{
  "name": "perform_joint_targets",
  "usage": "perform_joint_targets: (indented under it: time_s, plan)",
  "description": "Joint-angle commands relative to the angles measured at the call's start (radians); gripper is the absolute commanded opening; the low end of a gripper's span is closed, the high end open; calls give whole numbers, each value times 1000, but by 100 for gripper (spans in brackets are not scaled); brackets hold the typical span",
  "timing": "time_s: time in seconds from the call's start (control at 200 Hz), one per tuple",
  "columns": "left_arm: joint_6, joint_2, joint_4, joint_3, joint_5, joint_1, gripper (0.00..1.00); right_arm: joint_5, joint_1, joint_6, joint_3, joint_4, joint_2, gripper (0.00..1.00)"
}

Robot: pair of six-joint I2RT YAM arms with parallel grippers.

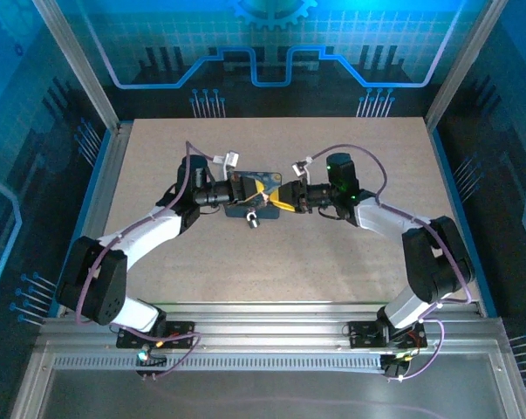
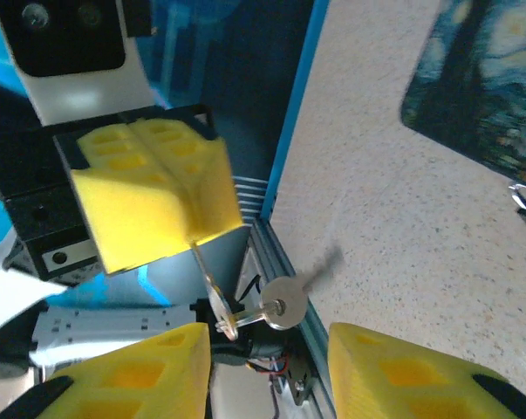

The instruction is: Unlock the padlock with the key

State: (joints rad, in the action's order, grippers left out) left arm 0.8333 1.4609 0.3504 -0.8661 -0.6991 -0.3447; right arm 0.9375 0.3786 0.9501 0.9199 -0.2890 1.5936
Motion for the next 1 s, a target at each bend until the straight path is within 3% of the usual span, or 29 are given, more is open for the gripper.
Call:
perform_joint_targets:
  time_s: [0.0,0.15,0.325,0.67,0.996]
  plan:
    - [36,7,73,15,37,10,0,-91,-24,41,-26,-59,-75,42]
    - [56,15,96,24,39,15,0,-82,-9,-2,0,-19,-85,43]
    - [76,26,121,24,38,15,0,-114,20,80,-13,-117,-60,43]
    - [84,26,124,25,31,16,0,-125,54,42,27,-65,-40,39]
    - [91,22,128,33,29,16,0,-123,66,58,53,-94,-15,28]
